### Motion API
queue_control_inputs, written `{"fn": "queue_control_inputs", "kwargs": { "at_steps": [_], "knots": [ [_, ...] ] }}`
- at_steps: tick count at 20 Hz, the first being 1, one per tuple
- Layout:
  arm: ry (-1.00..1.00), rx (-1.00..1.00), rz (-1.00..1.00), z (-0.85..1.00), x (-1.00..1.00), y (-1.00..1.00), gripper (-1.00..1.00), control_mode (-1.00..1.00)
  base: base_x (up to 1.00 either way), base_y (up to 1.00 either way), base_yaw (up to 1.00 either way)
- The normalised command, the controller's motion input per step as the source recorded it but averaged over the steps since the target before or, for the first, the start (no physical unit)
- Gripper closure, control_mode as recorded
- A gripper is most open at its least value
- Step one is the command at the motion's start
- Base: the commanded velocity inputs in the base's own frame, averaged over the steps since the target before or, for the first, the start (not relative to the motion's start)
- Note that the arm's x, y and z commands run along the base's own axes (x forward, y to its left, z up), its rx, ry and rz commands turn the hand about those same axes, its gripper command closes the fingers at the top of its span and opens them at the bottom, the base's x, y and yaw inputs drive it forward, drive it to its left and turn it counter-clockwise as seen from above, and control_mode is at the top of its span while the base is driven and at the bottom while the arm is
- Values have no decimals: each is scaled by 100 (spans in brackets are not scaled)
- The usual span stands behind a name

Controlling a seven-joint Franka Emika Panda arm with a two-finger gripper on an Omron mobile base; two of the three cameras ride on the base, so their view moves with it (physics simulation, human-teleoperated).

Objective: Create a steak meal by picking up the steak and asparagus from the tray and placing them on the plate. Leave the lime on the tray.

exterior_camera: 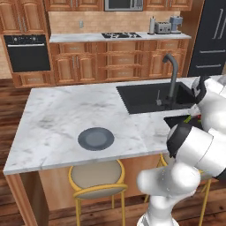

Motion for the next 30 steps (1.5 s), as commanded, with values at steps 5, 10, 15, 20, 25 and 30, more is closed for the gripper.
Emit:
{"fn": "queue_control_inputs", "kwargs": {
  "at_steps": [5, 10, 15, 20, 25, 30],
  "knots": [
    [0, -14, 11, 35, -46, 100, 100, -100, 0, 0, 0],
    [0, -23, 12, 3, -33, 100, 100, -100, 0, 0, 0],
    [0, -22, 9, 3, -8, 100, 100, -100, 0, 0, 0],
    [5, -11, 1, 10, 4, 100, 100, -100, 0, 0, 0],
    [9, -1, 0, 2, 25, 100, 100, -100, 0, 0, 0],
    [9, 7, 2, 0, 45, 100, 100, -100, 0, 0, 0]
  ]
}}
